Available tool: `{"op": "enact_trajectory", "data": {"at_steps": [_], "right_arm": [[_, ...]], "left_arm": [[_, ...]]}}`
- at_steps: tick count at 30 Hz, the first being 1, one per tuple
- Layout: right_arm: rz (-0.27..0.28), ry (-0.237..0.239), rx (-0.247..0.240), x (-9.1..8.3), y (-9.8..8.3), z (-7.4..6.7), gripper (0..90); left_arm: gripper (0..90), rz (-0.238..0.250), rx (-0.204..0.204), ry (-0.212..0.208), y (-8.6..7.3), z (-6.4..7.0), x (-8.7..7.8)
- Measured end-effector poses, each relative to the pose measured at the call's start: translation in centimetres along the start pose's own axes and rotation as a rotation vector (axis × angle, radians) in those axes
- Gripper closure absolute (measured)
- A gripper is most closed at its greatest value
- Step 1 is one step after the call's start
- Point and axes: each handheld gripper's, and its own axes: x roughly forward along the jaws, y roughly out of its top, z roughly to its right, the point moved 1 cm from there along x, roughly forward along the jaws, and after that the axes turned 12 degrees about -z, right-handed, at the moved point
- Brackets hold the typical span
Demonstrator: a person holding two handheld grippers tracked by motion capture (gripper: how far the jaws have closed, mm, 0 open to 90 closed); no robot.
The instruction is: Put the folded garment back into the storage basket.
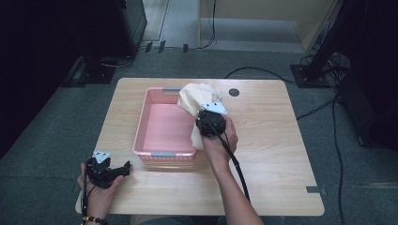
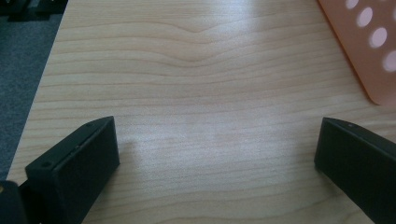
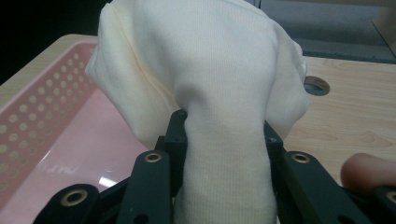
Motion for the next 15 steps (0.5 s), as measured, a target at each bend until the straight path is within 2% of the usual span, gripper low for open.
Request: {"op": "enact_trajectory", "data": {"at_steps": [15], "right_arm": [[-0.022,0.039,-0.033,0.9,0.3,-3.4,67.2]], "left_arm": [[0.0,0.0,0.002,-0.001,0.0,0.0,0.0]]}}
